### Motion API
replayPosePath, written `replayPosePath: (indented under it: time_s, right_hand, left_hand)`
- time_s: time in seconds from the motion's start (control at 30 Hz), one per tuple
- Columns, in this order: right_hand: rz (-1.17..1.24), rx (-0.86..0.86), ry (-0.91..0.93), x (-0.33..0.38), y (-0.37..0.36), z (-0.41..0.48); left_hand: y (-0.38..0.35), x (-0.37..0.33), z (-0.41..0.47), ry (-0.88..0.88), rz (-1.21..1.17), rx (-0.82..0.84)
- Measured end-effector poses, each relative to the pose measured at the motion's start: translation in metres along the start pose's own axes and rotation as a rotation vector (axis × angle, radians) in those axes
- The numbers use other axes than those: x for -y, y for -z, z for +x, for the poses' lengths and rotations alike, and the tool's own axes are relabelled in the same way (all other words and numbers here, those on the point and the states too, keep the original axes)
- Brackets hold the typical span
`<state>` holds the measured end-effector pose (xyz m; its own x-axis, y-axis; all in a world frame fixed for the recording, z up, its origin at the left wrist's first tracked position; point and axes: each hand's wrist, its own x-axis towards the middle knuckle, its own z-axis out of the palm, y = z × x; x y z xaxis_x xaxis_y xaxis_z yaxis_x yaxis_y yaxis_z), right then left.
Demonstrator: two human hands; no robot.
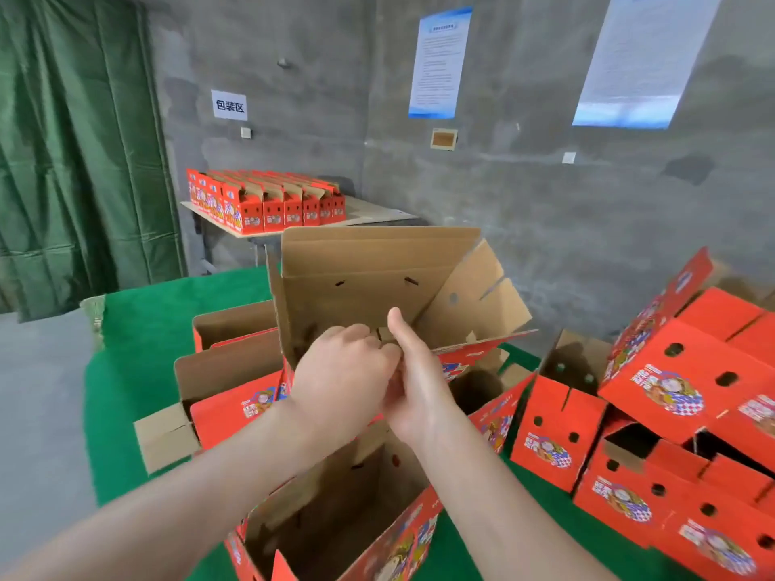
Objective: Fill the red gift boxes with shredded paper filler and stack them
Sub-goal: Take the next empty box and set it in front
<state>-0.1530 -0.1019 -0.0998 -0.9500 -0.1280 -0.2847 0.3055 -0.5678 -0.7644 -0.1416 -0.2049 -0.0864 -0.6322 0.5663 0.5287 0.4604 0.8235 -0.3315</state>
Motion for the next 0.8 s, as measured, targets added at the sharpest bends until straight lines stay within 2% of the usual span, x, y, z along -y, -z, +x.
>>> replayPosePath:
  time_s: [0.1,0.17,0.2,0.27,0.33,0.37,0.43,0.47,0.5,0.57,0.6,0.67,0.8]
  right_hand:
    - [-0.006,-0.181,0.116,0.015,0.022,-0.020]
    - [-0.027,-0.286,0.205,0.026,0.046,-0.036]
    - [-0.047,-0.328,0.253,0.031,0.060,-0.045]
    - [-0.113,-0.409,0.348,0.044,0.089,-0.065]
    - [-0.199,-0.507,0.413,0.061,0.124,-0.088]
    - [-0.254,-0.554,0.433,0.069,0.142,-0.099]
    - [-0.381,-0.632,0.426,0.082,0.175,-0.122]
    - [-0.451,-0.658,0.404,0.084,0.189,-0.131]
    - [-0.522,-0.674,0.374,0.084,0.202,-0.137]
    - [-0.653,-0.677,0.284,0.075,0.218,-0.143]
    - [-0.698,-0.667,0.229,0.067,0.224,-0.144]
    - [-0.762,-0.644,0.104,0.044,0.230,-0.142]
    - [-0.793,-0.546,-0.089,-0.008,0.234,-0.127]
  left_hand:
    - [0.013,-0.037,0.008,-0.135,-0.105,-0.084]
    - [0.015,-0.065,0.010,-0.140,-0.179,-0.100]
    - [0.016,-0.076,0.007,-0.153,-0.299,-0.104]
    - [0.025,-0.088,-0.003,-0.175,-0.671,-0.275]
    - [0.020,-0.087,-0.013,-0.073,-0.799,-0.619]
    - [0.013,-0.083,-0.017,0.016,-0.834,-0.710]
    - [-0.010,-0.078,-0.018,0.283,-0.912,-0.732]
    - [-0.026,-0.077,-0.017,0.422,-0.962,-0.647]
    - [-0.045,-0.078,-0.016,0.531,-1.004,-0.478]
    - [-0.085,-0.084,-0.020,0.585,-0.966,0.001]
    - [-0.103,-0.088,-0.024,0.529,-0.915,0.211]
    - [-0.127,-0.099,-0.034,0.390,-0.818,0.470]
    - [-0.144,-0.105,-0.054,0.241,-0.739,0.739]
